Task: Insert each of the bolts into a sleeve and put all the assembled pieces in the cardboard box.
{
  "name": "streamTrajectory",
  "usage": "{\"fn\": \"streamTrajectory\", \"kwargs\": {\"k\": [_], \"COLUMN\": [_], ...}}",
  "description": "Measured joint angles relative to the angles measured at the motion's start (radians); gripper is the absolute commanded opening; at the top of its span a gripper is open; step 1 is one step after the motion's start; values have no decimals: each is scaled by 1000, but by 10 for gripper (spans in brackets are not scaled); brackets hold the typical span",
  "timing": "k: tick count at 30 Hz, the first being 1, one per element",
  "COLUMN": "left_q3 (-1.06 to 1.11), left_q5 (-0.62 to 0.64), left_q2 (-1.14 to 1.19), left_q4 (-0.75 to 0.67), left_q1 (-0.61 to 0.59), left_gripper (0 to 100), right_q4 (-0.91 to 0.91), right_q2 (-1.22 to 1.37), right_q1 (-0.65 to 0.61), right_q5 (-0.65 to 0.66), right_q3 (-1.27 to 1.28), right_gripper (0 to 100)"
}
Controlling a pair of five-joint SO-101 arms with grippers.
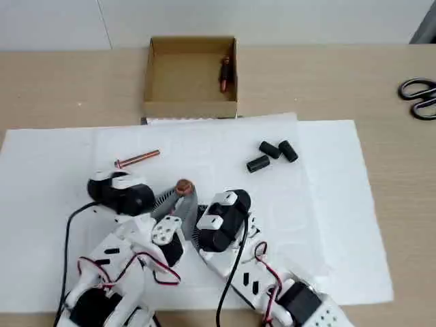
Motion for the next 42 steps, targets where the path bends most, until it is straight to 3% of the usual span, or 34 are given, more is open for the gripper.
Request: {"fn": "streamTrajectory", "kwargs": {"k": [8,19,26,33,42], "left_q3": [3,17,17,17,14], "left_q5": [-31,-32,-32,-32,-146], "left_q2": [2,-2,-2,-2,2], "left_q4": [109,129,129,129,137], "left_q1": [23,23,23,23,-173], "left_gripper": [6,12,216,221,224], "right_q4": [-2,0,0,0,-2], "right_q2": [-2,0,0,0,-2], "right_q1": [-2,-5,-3,-3,-6], "right_q5": [0,0,0,0,2], "right_q3": [-3,-2,-2,-2,-3], "right_gripper": [2,2,2,2,2]}}
